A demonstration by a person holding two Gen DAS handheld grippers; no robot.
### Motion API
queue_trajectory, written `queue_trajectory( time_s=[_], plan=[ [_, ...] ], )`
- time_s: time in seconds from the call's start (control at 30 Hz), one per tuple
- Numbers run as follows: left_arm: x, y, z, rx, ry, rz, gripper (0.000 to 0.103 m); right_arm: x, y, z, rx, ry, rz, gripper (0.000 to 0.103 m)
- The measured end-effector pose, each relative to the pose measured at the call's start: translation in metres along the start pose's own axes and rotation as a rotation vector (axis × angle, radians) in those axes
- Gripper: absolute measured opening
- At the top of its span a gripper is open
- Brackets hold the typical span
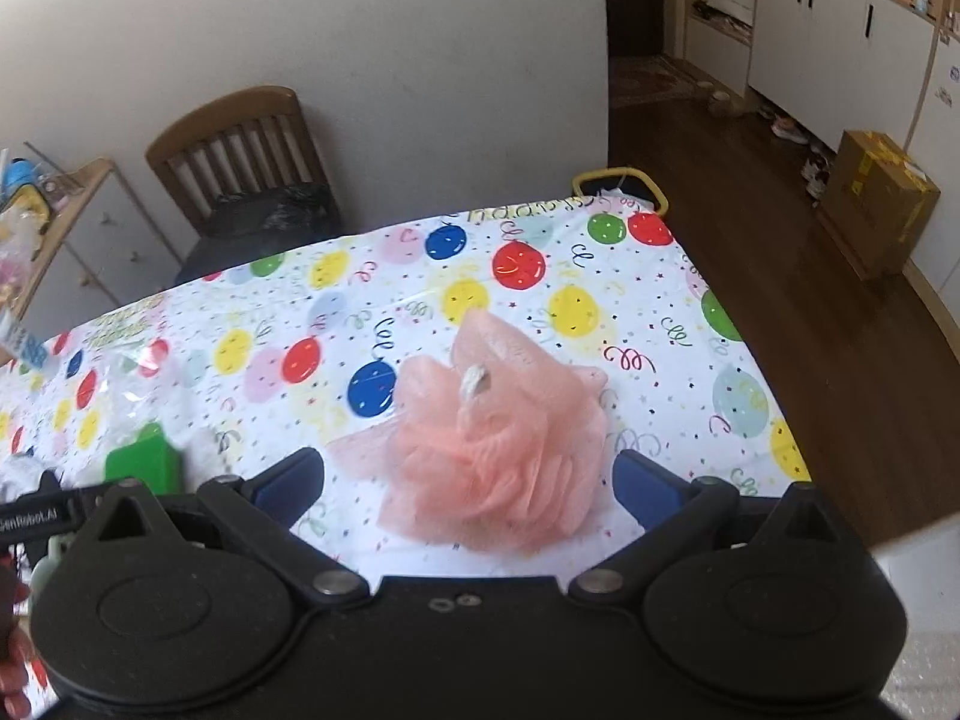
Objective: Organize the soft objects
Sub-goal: 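Withdraw both tools from the box toward the green sponge and pink bath puff, then grasp the green sponge with the left tool while the right tool grasps the pink mesh puff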
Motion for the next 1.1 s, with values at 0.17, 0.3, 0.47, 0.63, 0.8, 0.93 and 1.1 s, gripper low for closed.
queue_trajectory(
  time_s=[0.17, 0.3, 0.47, 0.63, 0.8, 0.93, 1.1],
  plan=[
    [-0.019, -0.007, 0.005, 0.021, -0.076, -0.033, 0.103, -0.024, -0.012, 0.003, -0.021, 0.02, -0.038, 0.102],
    [-0.033, -0.009, 0.005, 0.051, -0.11, -0.074, 0.102, -0.039, -0.016, 0.001, -0.027, 0.029, -0.066, 0.102],
    [-0.044, -0.008, 0.004, 0.065, -0.134, -0.085, 0.1, -0.056, -0.017, 0.0, -0.033, 0.054, -0.101, 0.101],
    [-0.052, -0.005, 0.004, 0.064, -0.15, -0.101, 0.091, -0.068, -0.016, -0.001, -0.033, 0.071, -0.126, 0.093],
    [-0.053, -0.005, 0.004, 0.051, -0.182, -0.097, 0.073, -0.074, -0.014, -0.002, -0.025, 0.082, -0.153, 0.077],
    [-0.054, -0.005, -0.001, 0.06, -0.193, -0.097, 0.069, -0.074, -0.012, -0.005, -0.012, 0.08, -0.159, 0.063],
    [-0.051, -0.005, -0.002, 0.067, -0.19, -0.089, 0.068, -0.07, -0.01, -0.007, 0.001, 0.077, -0.146, 0.041]
  ],
)
Point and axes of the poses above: each gripper's, at about its wrist camera, not at the fingertips, and x roughly against the way its jaws point, z to its right, y to its underside, the point moved 3 cm from there along -x, roughly the way its jaws point, and after that the axes turned 8 degrees about x, right-handed, at the moved point
